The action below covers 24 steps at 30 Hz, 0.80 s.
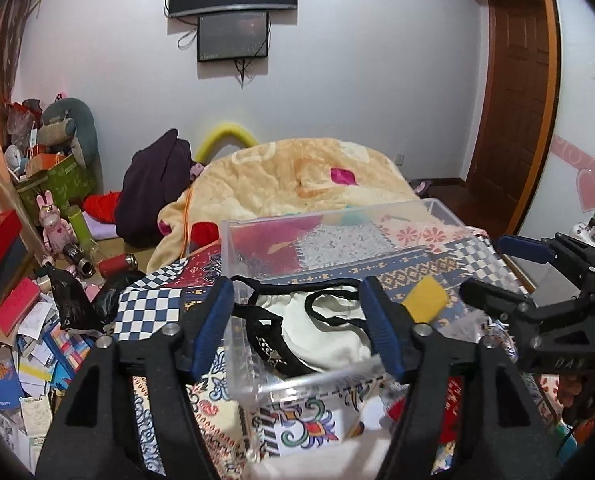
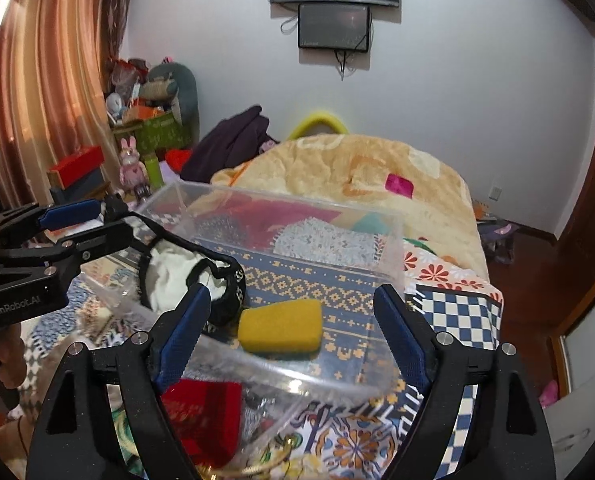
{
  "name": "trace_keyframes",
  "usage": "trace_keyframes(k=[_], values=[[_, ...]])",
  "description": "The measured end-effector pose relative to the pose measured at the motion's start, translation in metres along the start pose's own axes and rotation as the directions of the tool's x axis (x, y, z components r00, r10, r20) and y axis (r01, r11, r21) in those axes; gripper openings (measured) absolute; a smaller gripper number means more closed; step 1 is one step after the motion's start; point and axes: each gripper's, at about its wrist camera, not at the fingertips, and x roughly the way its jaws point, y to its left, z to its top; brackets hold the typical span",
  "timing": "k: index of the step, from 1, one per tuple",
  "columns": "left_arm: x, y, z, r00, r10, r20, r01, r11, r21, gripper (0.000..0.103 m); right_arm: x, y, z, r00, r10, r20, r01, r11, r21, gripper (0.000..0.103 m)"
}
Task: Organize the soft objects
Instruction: 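Open the left tool to drop the white bag into the box, then grasp the white cloth with left tool while right tool grasps the red pouch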
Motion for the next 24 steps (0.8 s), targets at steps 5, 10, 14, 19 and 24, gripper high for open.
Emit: trace_keyframes(k=[5, 10, 14, 19, 24], values=[[-0.024, 0.000, -0.010, 0.999, -0.031, 0.020, 0.031, 0.999, 0.012, 0.078, -0.024, -0.003, -0.005, 0.999, 0.019, 0.048, -0.020, 1.000, 0.020, 0.085], [-0.040, -0.001, -0.029, 0.999, -0.046, 0.016, 0.045, 0.999, 0.030, 0.084, -0.039, 0.003, -0.018, 0.997, 0.021, 0.076, -0.022, 1.000, 0.019, 0.088], [-0.043, 0.001, -0.052, 0.999, -0.041, -0.016, 0.042, 0.998, 0.041, 0.084, -0.040, 0.009, -0.032, 0.997, 0.023, 0.067, -0.024, 1.000, 0.014, 0.088], [-0.037, 0.010, -0.075, 0.994, -0.080, -0.079, 0.081, 0.997, 0.004, 0.084, -0.038, 0.017, -0.049, 0.997, 0.051, 0.052, -0.053, 0.998, 0.030, 0.088], [-0.032, 0.014, -0.102, 0.989, -0.096, -0.115, 0.093, 0.995, -0.030, 0.084, -0.029, 0.027, -0.062, 0.996, 0.083, 0.022, -0.083, 0.996, 0.031, 0.087]])
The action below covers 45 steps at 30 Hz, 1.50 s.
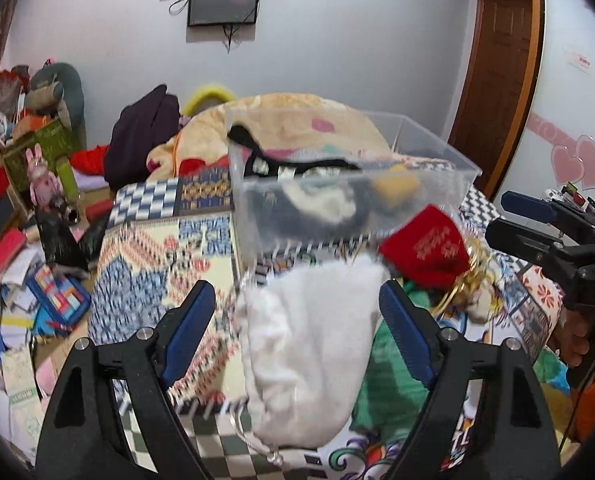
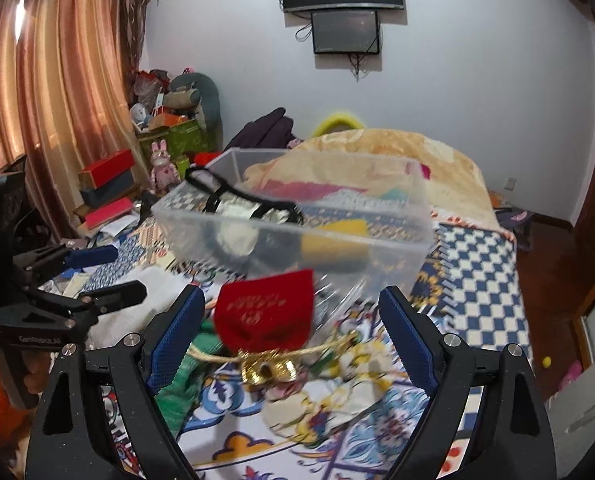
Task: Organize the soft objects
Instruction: 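Grasp the white cloth with left tool while right tool grasps the red pouch, then carry the white cloth and red pouch over the box and release both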
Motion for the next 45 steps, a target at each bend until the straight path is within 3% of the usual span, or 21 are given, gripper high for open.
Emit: trace_keyframes(k=[10, 12, 14, 17, 21, 24, 34, 45], values=[[0.005, -0.005, -0.028, 1.000, -0.018, -0.009, 0.018, 1.000, 0.007, 0.082, 0.022, 0.017, -0.021, 0.995, 0.043, -0.092, -0.045, 0.999, -0.017, 0.055], [0.006, -0.005, -0.031, 1.000, -0.025, -0.013, 0.025, 1.000, 0.005, 0.070, 0.027, 0.017, -0.023, 0.994, 0.029, -0.106, -0.032, 0.999, -0.027, 0.047], [0.006, -0.003, -0.032, 0.999, -0.033, -0.012, 0.033, 0.999, 0.000, 0.065, 0.027, 0.017, -0.023, 0.994, 0.019, -0.108, -0.023, 0.999, -0.030, 0.041], [0.004, -0.002, -0.032, 0.999, -0.053, -0.007, 0.053, 0.999, -0.007, 0.049, 0.026, 0.016, -0.024, 0.994, 0.008, -0.106, -0.011, 1.000, -0.028, 0.029], [0.001, -0.002, -0.034, 0.998, -0.063, -0.004, 0.063, 0.998, -0.010, 0.032, 0.024, 0.018, -0.024, 0.995, 0.012, -0.100, -0.015, 0.999, -0.028, 0.020], [-0.004, -0.005, -0.035, 0.998, -0.062, 0.008, 0.062, 0.998, -0.002, 0.027, 0.021, 0.020, -0.024, 0.996, 0.016, -0.088, -0.019, 0.999, -0.033, 0.016], [-0.029, -0.010, -0.021, 0.995, -0.063, 0.083, 0.062, 0.998, 0.004, 0.026, -0.010, 0.015, -0.011, 1.000, 0.024, 0.003, -0.024, 1.000, -0.020, 0.014], [-0.046, -0.012, 0.033, 0.982, -0.039, 0.183, 0.038, 0.999, 0.010, 0.026, -0.040, 0.000, 0.021, 0.992, -0.036, 0.121, 0.038, 0.999, -0.017, 0.014]])
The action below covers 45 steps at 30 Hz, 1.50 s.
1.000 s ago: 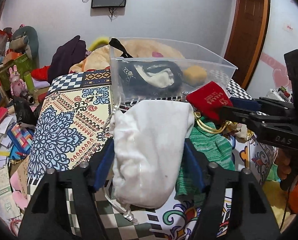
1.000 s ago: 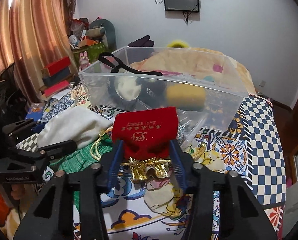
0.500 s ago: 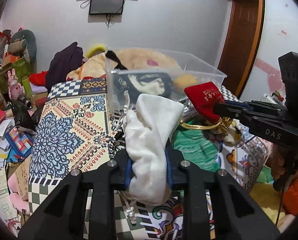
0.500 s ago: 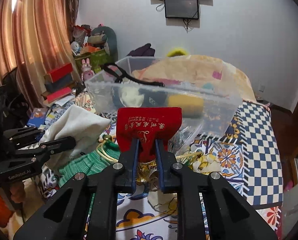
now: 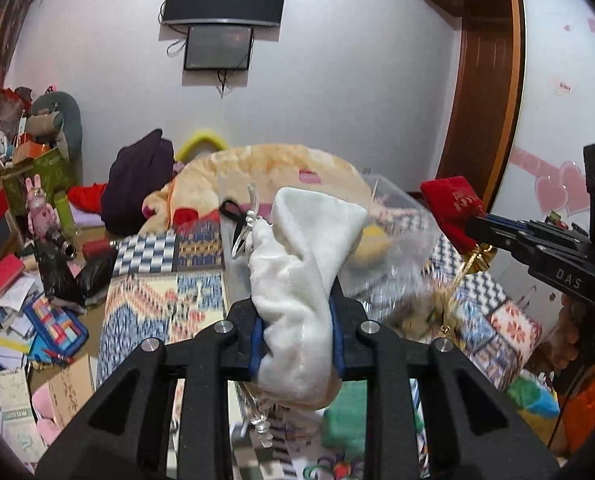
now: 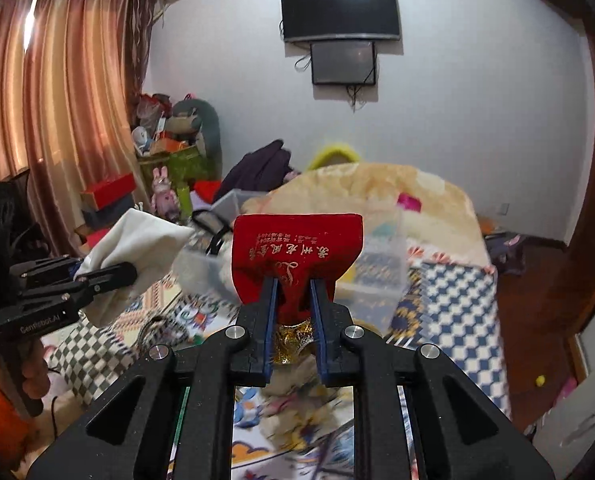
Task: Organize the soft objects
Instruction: 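Carry the white cloth and red pouch over the box and release both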
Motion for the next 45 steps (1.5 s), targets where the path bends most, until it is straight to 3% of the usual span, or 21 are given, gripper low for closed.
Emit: trace_keyframes(k=[8, 17, 27, 35, 43, 45], values=[[0.019, -0.004, 0.037, 1.000, 0.004, 0.025, -0.004, 1.000, 0.010, 0.026, 0.003, -0.014, 0.028, 0.996, -0.053, 0.066, 0.053, 0.999, 0.007, 0.014], [0.056, -0.009, 0.064, 1.000, 0.000, 0.014, 0.000, 1.000, -0.005, 0.026, 0.034, -0.015, 0.048, 0.993, -0.098, 0.059, 0.099, 0.995, -0.008, 0.014], [0.109, -0.017, 0.071, 0.998, 0.029, -0.065, -0.029, 1.000, 0.005, 0.026, 0.075, -0.031, 0.038, 0.994, -0.091, -0.056, 0.092, 0.996, 0.020, 0.014], [0.152, -0.023, 0.063, 0.984, 0.043, -0.173, -0.038, 0.999, 0.037, 0.026, 0.096, -0.037, 0.025, 0.982, -0.083, -0.171, 0.087, 0.996, 0.012, 0.014], [0.168, -0.023, 0.056, 0.974, 0.042, -0.222, -0.033, 0.998, 0.046, 0.027, 0.103, -0.037, 0.021, 0.971, -0.077, -0.226, 0.079, 0.997, 0.001, 0.016], [0.166, -0.025, 0.055, 0.974, 0.036, -0.225, -0.024, 0.998, 0.054, 0.033, 0.101, -0.037, 0.020, 0.971, -0.073, -0.230, 0.075, 0.997, -0.002, 0.017]])
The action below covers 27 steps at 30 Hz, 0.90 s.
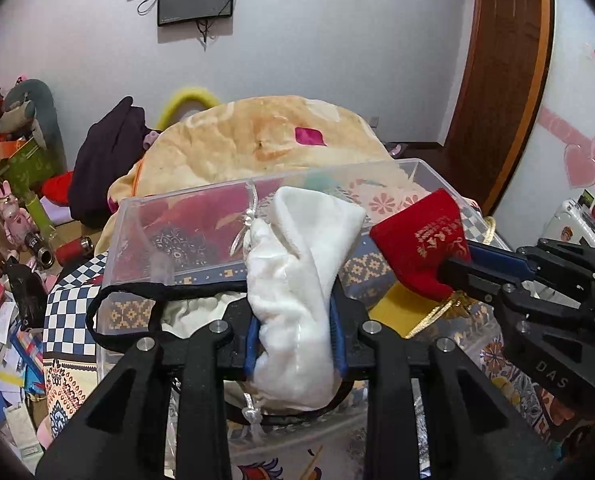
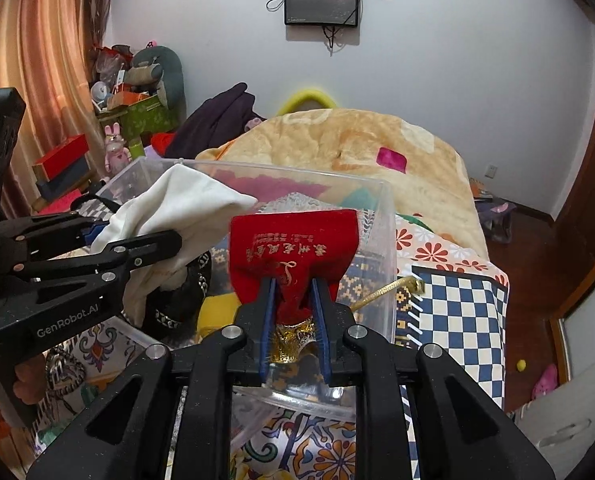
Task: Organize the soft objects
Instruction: 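Carry the white cloth and red pouch over the box and release both, then grasp the floral scarf with right tool while left tool grasps the braided bracelet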
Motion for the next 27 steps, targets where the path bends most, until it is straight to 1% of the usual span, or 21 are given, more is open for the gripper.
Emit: trace_keyframes(k=[2, 4, 5, 6, 7, 8, 9, 11, 12, 14, 16, 17, 19, 21, 22, 24, 27], values=[[-0.002, -0.001, 0.000, 1.000, -0.006, 0.004, 0.006, 1.000, 0.004, 0.039, 0.000, -0.001, 0.000, 1.000, 0.007, -0.004, -0.007, 1.000, 0.004, 0.019], [-0.007, -0.002, -0.001, 1.000, -0.011, 0.015, 0.011, 1.000, 0.009, 0.041, -0.003, -0.001, 0.000, 1.000, 0.015, -0.002, -0.015, 1.000, 0.009, 0.021], [-0.011, -0.004, -0.002, 1.000, -0.015, 0.024, 0.015, 1.000, 0.014, 0.042, -0.005, 0.000, -0.001, 1.000, 0.018, 0.001, -0.018, 1.000, 0.009, 0.026], [-0.015, -0.004, -0.002, 0.999, -0.018, 0.031, 0.017, 1.000, 0.017, 0.042, -0.007, 0.000, -0.001, 1.000, 0.020, 0.007, -0.020, 1.000, 0.008, 0.033], [-0.020, -0.005, -0.003, 0.999, -0.022, 0.044, 0.021, 1.000, 0.018, 0.042, -0.010, 0.000, -0.002, 1.000, 0.021, 0.015, -0.021, 1.000, 0.006, 0.037], [-0.024, -0.005, -0.003, 0.998, -0.025, 0.053, 0.025, 1.000, 0.017, 0.044, -0.014, 0.000, -0.002, 0.999, 0.018, 0.027, -0.018, 1.000, 0.005, 0.043], [-0.028, -0.006, -0.003, 0.998, -0.028, 0.063, 0.027, 0.999, 0.016, 0.047, -0.020, 0.000, -0.002, 0.999, 0.013, 0.043, -0.013, 1.000, 0.002, 0.046], [-0.040, -0.008, -0.005, 0.995, -0.032, 0.095, 0.031, 0.999, 0.015, 0.053, -0.029, 0.001, -0.002, 0.998, 0.014, 0.067, -0.014, 1.000, -0.001, 0.051], [-0.047, -0.009, -0.006, 0.993, -0.034, 0.112, 0.032, 0.999, 0.017, 0.055, -0.032, 0.000, -0.002, 0.997, 0.017, 0.077, -0.017, 1.000, 0.000, 0.055], [-0.060, -0.011, -0.008, 0.990, -0.036, 0.140, 0.033, 0.999, 0.022, 0.057, -0.040, 0.000, -0.001, 0.995, 0.021, 0.098, -0.021, 1.000, -0.004, 0.057], [-0.070, -0.011, -0.010, 0.986, -0.039, 0.160, 0.036, 0.999, 0.024, 0.062, -0.050, 0.002, -0.003, 0.992, 0.010, 0.127, -0.009, 1.000, -0.009, 0.063], [-0.077, -0.010, -0.012, 0.984, -0.041, 0.173, 0.038, 0.999, 0.025, 0.066, -0.055, 0.003, -0.004, 0.990, 0.003, 0.140, -0.001, 1.000, -0.013, 0.068], [-0.089, -0.009, -0.018, 0.981, -0.039, 0.192, 0.034, 0.999, 0.028, 0.072, -0.063, 0.005, -0.006, 0.986, -0.006, 0.167, 0.010, 1.000, -0.022, 0.072], [-0.101, -0.006, -0.026, 0.977, -0.034, 0.210, 0.029, 0.999, 0.027, 0.080, -0.070, 0.007, -0.011, 0.983, -0.004, 0.183, 0.009, 0.999, -0.031, 0.082], [-0.104, -0.005, -0.030, 0.977, -0.034, 0.212, 0.029, 0.999, 0.025, 0.081, -0.073, 0.009, -0.014, 0.982, -0.001, 0.190, 0.007, 0.999, -0.033, 0.084], [-0.109, 0.000, -0.039, 0.978, -0.030, 0.207, 0.027, 0.999, 0.020, 0.084, -0.076, 0.012, -0.021, 0.981, 0.007, 0.195, 0.001, 0.999, -0.041, 0.085], [-0.112, 0.006, -0.053, 0.981, -0.014, 0.191, 0.011, 1.000, 0.014, 0.084, -0.075, 0.017, -0.032, 0.983, 0.016, 0.185, -0.008, 0.999, -0.048, 0.085]])
